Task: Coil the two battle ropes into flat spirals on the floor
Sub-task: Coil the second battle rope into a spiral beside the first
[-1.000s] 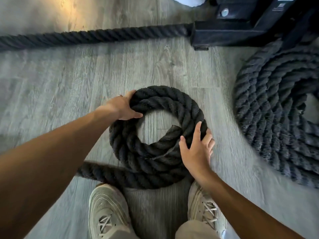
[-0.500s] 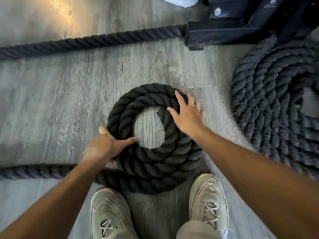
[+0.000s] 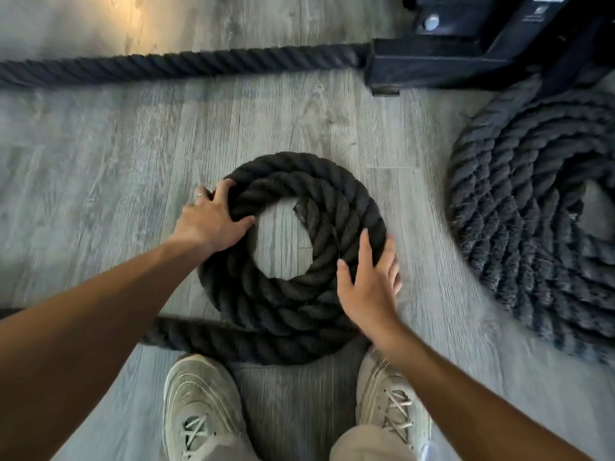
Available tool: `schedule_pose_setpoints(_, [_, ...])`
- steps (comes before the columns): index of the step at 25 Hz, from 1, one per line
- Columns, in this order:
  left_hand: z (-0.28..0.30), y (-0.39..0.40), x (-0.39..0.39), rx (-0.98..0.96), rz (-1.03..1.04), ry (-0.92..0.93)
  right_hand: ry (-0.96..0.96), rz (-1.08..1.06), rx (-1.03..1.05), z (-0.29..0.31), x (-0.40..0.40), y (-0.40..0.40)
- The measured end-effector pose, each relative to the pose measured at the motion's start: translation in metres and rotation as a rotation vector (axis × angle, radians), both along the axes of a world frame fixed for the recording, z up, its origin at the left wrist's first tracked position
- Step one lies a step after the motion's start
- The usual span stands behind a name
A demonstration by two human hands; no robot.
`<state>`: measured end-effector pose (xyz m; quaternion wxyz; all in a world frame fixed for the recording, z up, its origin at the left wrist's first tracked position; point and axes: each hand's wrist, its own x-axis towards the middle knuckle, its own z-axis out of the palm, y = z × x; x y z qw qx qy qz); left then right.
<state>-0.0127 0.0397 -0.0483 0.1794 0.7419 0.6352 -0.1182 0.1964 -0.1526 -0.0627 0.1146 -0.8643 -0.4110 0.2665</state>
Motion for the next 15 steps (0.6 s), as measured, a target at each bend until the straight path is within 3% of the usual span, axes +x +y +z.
schedule_pose_setpoints(4, [0.012, -0.044, -0.019, -0.071, 0.251, -0.023, -0.071, 0.370, -0.037, 0.004, 0.057, 0.071])
schedule_pose_setpoints(6, [0.014, -0.086, -0.019, -0.092, 0.151, 0.010, -0.076, 0.439, -0.069, 0.005, 0.066, 0.102])
schedule_pose_setpoints(10, [0.020, -0.121, -0.012, -0.113, 0.220, -0.053, -0.093, 0.347, 0.074, 0.002, 0.050, 0.106])
schedule_pose_setpoints(13, [0.020, -0.067, -0.015, -0.086, 0.253, 0.057, -0.211, 0.286, 0.144, -0.004, 0.034, 0.050])
schedule_pose_setpoints(15, [0.023, -0.025, -0.010, -0.077, 0.178, -0.076, -0.271, 0.188, 0.132, -0.008, 0.015, 0.007])
